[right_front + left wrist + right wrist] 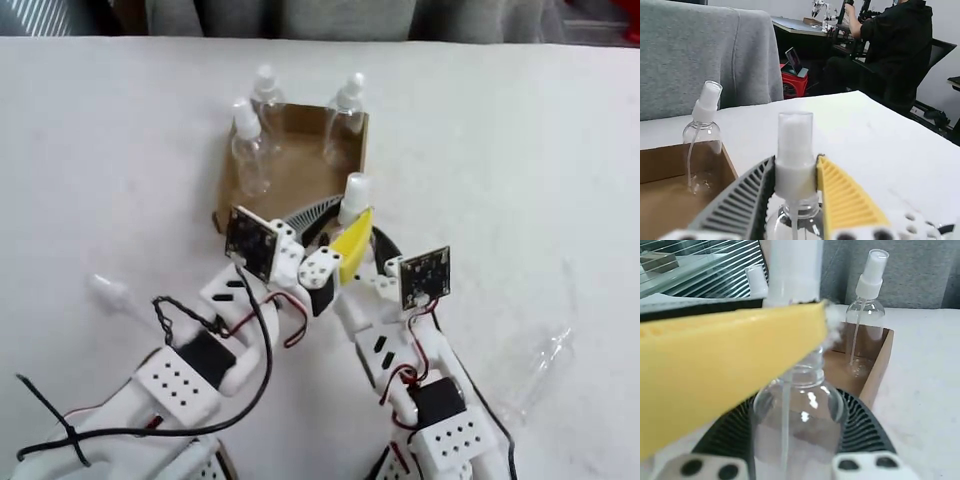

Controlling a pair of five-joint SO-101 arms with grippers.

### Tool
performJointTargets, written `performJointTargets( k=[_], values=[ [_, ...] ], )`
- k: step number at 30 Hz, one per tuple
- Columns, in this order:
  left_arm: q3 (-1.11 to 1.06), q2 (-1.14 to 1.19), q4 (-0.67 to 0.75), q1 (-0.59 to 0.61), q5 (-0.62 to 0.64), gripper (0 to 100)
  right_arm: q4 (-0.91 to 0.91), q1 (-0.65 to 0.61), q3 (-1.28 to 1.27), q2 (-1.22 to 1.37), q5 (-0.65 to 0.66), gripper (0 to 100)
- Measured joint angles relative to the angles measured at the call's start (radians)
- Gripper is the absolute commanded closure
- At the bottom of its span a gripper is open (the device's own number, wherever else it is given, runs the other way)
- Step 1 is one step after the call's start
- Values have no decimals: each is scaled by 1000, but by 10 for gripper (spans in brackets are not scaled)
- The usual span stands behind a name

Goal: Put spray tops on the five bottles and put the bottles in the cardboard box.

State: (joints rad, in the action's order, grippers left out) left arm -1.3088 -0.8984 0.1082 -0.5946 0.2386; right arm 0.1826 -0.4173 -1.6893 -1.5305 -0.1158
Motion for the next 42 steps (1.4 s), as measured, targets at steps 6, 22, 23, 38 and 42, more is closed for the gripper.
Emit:
performJointTargets(
  k=[6, 22, 23, 38, 42],
  values=[
    [-6, 0, 9, -3, 0, 976, 0, 5, 0, 2, 0, 981],
    [-46, 18, 6, 6, 2, 725, 0, 23, 0, 2, 0, 981],
    [-48, 9, 5, 6, 2, 723, 0, 21, 0, 0, 0, 981],
    [-110, -417, -262, 3, -5, 727, -2, 31, 0, -2, -2, 981],
    [-110, -620, -428, 5, -5, 826, -2, 37, 0, -2, -2, 981]
  ],
)
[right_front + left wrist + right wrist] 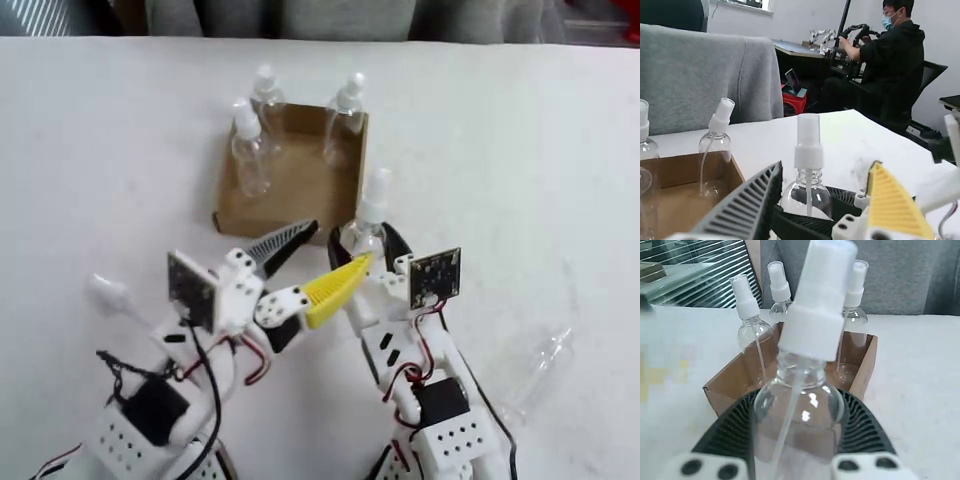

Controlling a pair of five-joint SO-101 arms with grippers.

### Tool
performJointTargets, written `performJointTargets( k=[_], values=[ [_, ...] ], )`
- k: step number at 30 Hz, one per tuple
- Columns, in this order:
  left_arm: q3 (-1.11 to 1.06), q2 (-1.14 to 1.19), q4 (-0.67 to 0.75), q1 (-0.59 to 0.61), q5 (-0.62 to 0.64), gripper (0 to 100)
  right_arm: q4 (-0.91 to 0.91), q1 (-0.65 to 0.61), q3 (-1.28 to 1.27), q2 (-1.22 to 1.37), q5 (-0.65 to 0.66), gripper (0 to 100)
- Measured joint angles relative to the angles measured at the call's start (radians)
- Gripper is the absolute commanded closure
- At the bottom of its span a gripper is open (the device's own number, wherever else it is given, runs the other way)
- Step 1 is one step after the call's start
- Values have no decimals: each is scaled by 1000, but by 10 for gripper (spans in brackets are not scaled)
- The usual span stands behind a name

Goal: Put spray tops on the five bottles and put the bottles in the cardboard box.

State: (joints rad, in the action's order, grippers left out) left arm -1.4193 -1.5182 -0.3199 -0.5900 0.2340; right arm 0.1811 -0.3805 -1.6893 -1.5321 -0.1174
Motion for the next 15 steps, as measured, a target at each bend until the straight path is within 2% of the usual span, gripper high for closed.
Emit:
performJointTargets(
  k=[3, 8, 11, 15],
  values=[
    [0, -95, -43, 6, 0, 977, 0, -3, 0, 0, 0, 981],
    [0, -170, -46, 127, 3, 924, 0, 2, 0, 0, 0, 981],
    [0, -198, -63, 216, 2, 950, 0, 5, 0, 0, 0, 981],
    [0, -238, -158, 351, 0, 976, -26, 3, 0, 0, 0, 981]
  ],
)
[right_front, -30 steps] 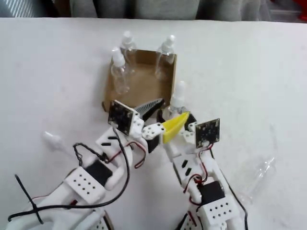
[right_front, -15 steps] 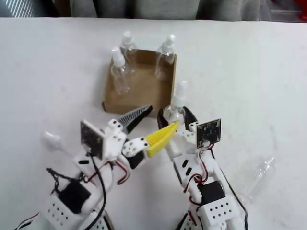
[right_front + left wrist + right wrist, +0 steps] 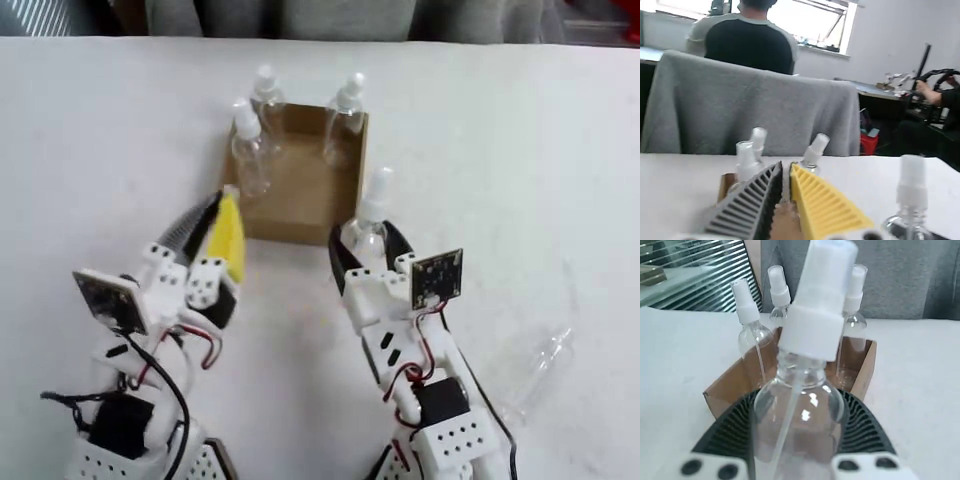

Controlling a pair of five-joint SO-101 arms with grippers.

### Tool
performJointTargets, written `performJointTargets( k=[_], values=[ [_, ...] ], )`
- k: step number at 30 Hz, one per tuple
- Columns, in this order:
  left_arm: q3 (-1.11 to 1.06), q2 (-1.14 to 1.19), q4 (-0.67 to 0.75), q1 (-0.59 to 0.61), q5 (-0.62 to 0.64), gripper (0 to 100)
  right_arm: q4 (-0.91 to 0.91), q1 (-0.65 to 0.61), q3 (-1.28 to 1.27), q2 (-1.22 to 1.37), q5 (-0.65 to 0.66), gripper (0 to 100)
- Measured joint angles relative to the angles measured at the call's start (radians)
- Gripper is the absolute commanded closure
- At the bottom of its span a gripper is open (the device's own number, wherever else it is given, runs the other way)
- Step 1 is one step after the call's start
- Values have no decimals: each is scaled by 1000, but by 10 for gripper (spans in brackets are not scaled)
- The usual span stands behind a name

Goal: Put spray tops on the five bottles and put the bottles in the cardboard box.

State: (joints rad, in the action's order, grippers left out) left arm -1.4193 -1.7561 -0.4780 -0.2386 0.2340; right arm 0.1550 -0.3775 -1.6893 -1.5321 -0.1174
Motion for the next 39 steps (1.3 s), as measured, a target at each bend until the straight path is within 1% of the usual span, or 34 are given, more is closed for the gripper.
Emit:
performJointTargets(
  k=[5, 10, 14, 17, 20, 25, 29, 32, 39],
  values=[
    [0, -52, -190, 141, 0, 977, -175, 38, 0, 0, 0, 982],
    [-23, -57, -345, 196, 3, 977, -351, 58, 0, 0, 0, 982],
    [-114, -58, -354, 198, 0, 977, -410, 55, 20, 2, 0, 982],
    [-152, -58, -354, 198, 0, 977, -416, 58, 60, 69, -2, 982],
    [-181, -58, -354, 198, 0, 977, -422, 55, 158, 198, -2, 982],
    [-244, -58, -354, 198, -11, 977, -450, 57, 313, 483, -2, 982],
    [-276, -57, -354, 204, -115, 977, -623, 57, 347, 677, -2, 982],
    [-276, -57, -354, 207, -163, 977, -744, 57, 379, 809, -2, 982],
    [-276, -57, -354, 204, -176, 977, -867, 57, 531, 1131, -2, 982]
  ],
)
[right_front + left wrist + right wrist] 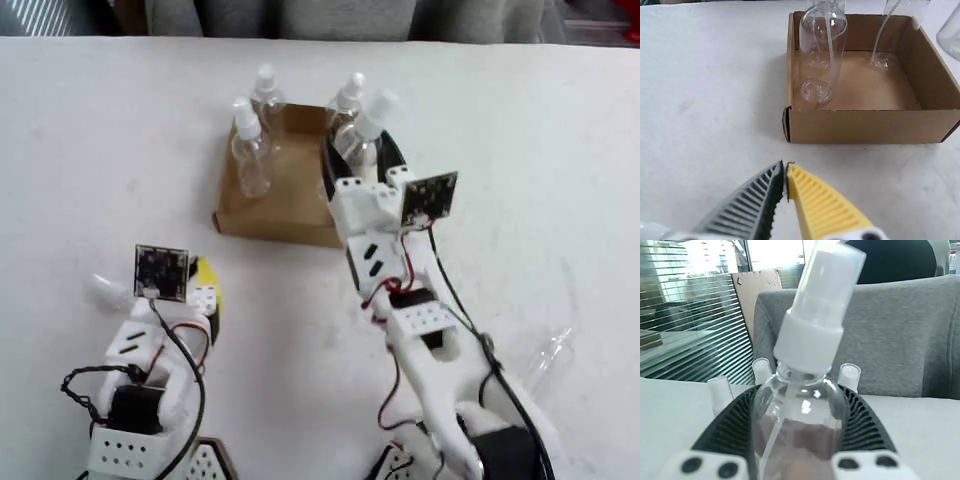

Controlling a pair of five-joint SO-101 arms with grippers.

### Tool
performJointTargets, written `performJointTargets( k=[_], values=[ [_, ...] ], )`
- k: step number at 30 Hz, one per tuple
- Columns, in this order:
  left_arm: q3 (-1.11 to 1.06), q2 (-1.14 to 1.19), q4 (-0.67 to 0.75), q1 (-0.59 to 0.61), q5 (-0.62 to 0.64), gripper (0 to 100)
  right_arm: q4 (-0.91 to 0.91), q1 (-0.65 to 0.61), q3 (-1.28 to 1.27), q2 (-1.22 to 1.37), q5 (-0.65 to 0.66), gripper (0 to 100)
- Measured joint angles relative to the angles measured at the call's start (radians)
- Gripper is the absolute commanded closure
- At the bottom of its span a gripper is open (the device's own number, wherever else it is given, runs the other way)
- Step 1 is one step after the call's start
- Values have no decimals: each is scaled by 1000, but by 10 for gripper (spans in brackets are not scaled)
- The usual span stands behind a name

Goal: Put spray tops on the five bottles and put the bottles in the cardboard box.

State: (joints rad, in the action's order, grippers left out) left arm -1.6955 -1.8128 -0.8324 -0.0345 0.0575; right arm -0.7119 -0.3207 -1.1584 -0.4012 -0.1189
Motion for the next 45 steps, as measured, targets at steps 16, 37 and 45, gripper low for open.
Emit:
performJointTargets(
  k=[16, 37, 45],
  values=[
    [0, 0, 0, 0, 0, 977, -301, 0, 272, 617, 98, 982],
    [0, 0, 0, 0, 0, 977, -331, 34, 477, 876, 137, 982],
    [0, 0, 0, 0, 0, 977, -334, 32, 477, 884, 189, 982]
  ],
)
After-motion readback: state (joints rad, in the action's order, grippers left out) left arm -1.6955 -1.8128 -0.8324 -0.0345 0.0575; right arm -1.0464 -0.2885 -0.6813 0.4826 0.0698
